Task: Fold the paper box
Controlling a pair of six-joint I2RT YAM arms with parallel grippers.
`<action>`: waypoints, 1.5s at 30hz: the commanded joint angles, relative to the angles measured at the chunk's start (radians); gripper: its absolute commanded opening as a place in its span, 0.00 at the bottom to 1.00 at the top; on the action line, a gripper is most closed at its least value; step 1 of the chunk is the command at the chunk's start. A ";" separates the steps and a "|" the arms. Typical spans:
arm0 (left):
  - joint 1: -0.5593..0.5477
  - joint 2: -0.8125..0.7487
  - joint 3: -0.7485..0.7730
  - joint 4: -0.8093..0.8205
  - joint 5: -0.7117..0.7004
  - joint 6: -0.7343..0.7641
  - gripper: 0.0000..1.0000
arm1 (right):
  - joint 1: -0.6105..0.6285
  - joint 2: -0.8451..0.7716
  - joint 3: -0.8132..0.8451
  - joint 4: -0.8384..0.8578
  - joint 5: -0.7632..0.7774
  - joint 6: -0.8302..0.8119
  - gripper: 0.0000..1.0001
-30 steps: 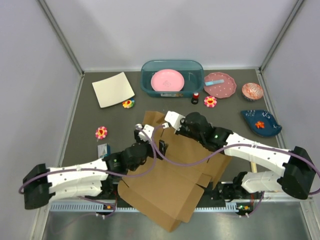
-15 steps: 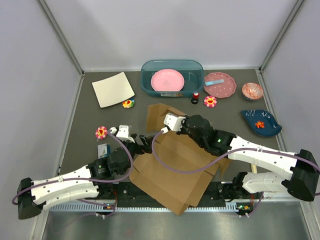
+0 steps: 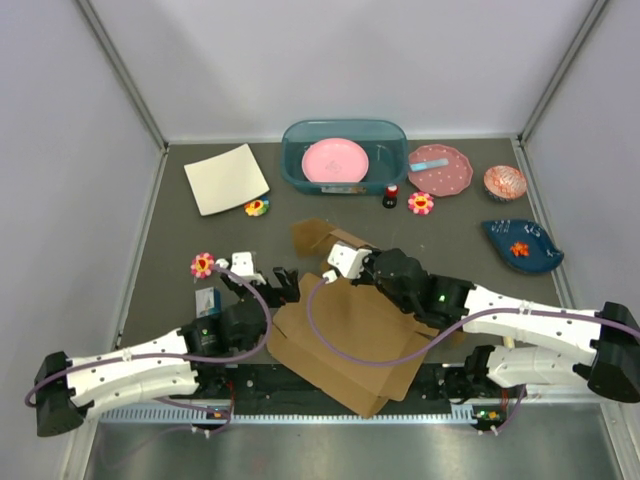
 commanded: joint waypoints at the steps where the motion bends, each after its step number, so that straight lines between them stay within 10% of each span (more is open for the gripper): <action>1: 0.004 0.019 -0.003 0.065 -0.037 0.014 0.99 | 0.010 0.007 -0.038 -0.021 0.002 0.078 0.00; 8: 0.032 0.048 -0.004 0.214 -0.058 0.104 0.99 | 0.012 0.012 -0.029 -0.026 0.009 0.077 0.00; 17: 0.454 0.169 -0.084 0.576 0.557 0.215 0.99 | 0.010 0.035 -0.015 -0.046 0.010 0.089 0.00; 45: 0.547 0.600 -0.018 1.029 0.796 0.403 0.99 | 0.038 0.110 -0.090 0.221 0.271 -0.104 0.00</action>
